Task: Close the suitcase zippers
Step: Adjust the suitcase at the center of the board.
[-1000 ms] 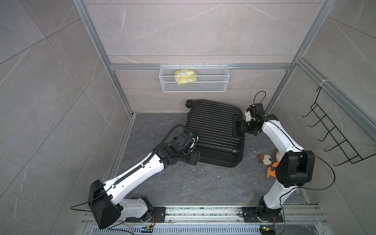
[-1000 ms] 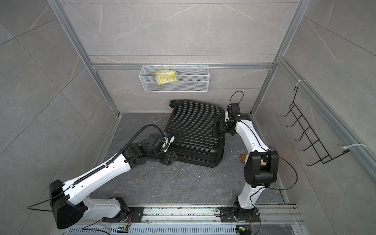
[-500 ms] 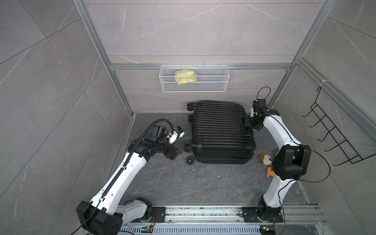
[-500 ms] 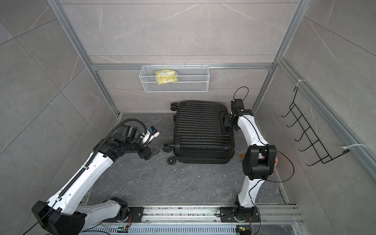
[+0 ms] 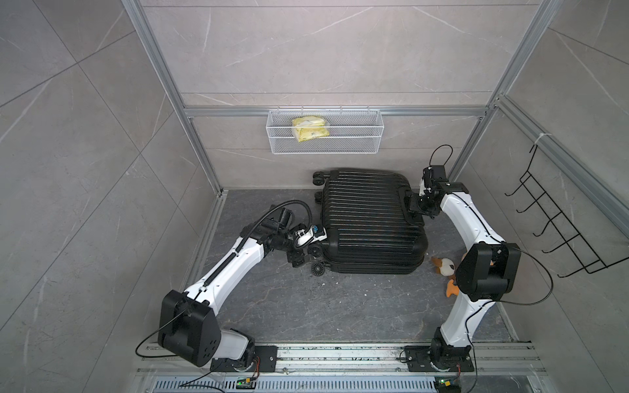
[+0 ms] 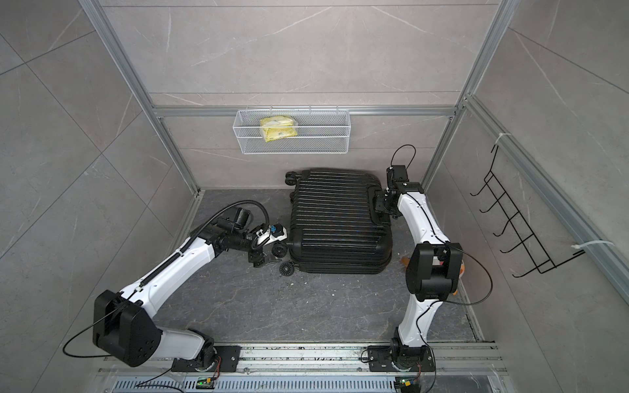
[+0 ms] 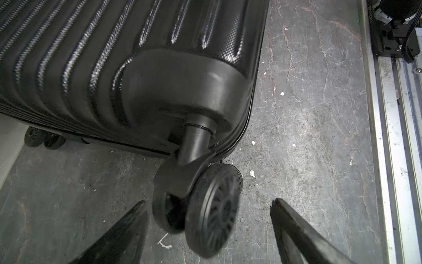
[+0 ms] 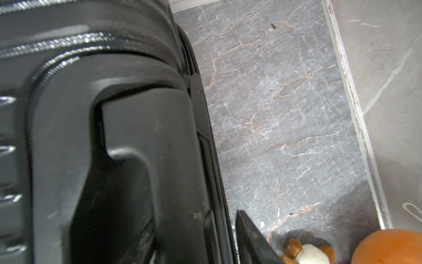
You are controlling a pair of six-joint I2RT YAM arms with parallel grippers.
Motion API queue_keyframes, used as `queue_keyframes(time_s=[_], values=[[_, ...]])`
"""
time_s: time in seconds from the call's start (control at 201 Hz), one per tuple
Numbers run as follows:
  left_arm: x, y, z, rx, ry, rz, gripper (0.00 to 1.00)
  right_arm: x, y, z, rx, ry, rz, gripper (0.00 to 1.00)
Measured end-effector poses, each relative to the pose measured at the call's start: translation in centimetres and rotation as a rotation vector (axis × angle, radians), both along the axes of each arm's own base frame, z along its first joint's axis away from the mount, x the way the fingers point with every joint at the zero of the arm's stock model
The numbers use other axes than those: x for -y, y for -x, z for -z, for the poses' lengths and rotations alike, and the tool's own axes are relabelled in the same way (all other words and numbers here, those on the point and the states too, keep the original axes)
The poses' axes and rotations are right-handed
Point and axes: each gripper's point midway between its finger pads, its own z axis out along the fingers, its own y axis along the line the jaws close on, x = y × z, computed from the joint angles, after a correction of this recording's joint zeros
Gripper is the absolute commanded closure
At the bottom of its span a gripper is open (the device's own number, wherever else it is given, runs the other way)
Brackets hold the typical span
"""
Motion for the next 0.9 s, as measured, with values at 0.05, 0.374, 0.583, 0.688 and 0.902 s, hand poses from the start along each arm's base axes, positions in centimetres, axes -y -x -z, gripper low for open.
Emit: queue_keyframes(time_s=[0.05,0.374,0.583,0.688,0.902], values=[[0.4,-0.5,0.2,-0.006,-0.002,0.008,0.18,0.0,0.2,-0.2,-0.003,-0.001,-0.003,0.47],[2.7,-1.8,1.9,0.006,-0.02,0.065,0.34,0.6,2.5,-4.8,0.064,0.002,0.008,0.46],[3.3,-1.6,3.0,-0.003,-0.053,0.078,0.68,0.7,4.2,-8.0,0.137,-0.001,0.01,0.45],[3.9,-1.1,2.9,-0.007,-0.067,0.059,0.81,0.6,5.3,-8.3,0.144,-0.004,0.008,0.45],[5.1,2.1,2.8,-0.039,-0.086,-0.02,0.92,0.4,7.8,-8.1,0.139,-0.014,0.001,0.45]])
